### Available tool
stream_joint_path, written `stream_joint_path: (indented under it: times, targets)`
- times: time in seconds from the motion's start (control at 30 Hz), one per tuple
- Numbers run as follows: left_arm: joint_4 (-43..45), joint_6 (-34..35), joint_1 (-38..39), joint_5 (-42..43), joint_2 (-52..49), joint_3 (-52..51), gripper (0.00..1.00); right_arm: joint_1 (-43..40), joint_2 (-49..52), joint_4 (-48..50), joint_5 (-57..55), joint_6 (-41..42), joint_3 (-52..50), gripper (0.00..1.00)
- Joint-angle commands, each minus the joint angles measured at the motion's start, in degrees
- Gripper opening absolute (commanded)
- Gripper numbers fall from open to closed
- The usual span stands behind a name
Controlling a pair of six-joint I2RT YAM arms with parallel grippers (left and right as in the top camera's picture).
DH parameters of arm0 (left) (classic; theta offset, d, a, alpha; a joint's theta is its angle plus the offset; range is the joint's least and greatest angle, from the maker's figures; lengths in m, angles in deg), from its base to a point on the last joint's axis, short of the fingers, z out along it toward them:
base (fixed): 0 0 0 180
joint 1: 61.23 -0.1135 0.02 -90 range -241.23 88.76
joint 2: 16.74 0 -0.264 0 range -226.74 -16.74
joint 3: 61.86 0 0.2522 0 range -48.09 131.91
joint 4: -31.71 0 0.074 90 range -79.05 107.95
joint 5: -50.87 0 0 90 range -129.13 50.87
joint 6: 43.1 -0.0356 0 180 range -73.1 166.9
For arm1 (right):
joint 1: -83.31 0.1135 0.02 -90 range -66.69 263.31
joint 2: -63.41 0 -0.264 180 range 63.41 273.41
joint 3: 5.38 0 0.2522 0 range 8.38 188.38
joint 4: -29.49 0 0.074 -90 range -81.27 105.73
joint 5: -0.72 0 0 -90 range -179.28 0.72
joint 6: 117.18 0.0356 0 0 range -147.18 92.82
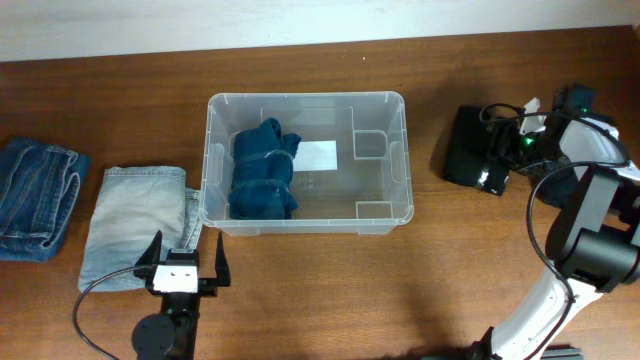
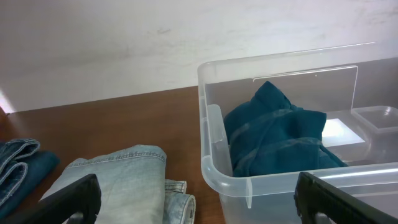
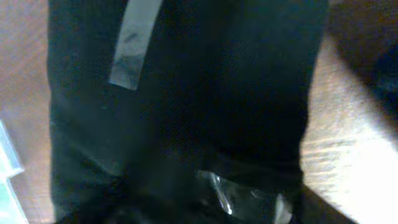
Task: Pack container
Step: 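Lower the right gripper and grasp the black taped garment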
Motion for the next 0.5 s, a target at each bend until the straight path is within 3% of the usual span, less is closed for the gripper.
stream_joint_path:
  times: [0.0, 0.1, 0.23, 0.3, 0.47]
  targets:
    - [0.04, -0.9, -0.24, 0.42, 0.5, -0.44, 0.99, -0.11, 1.16, 0.02, -4.63, 1.88, -1.14, 0.49]
    - [0.04, -0.9, -0.24, 0.42, 0.5, -0.44, 0.99, -0.26, 1.38, -0.42, -4.66, 2.08, -1.14, 0.32]
    - [0.04, -0.9, -0.24, 0.42, 0.5, -0.44, 0.99, -0.26, 1.36, -0.9, -4.63, 2.08, -1.11, 0.2]
    - [0.04, -0.9, -0.24, 0.42, 0.5, -0.44, 0.99, -0.26, 1.2, -1.18, -4.59, 2.58, -0.98, 0.05]
    - [0.04, -0.9, -0.24, 0.42, 0.5, -0.44, 1.0, -0.15, -1.2, -3.76, -4.2, 3.34, 2.08, 0.04]
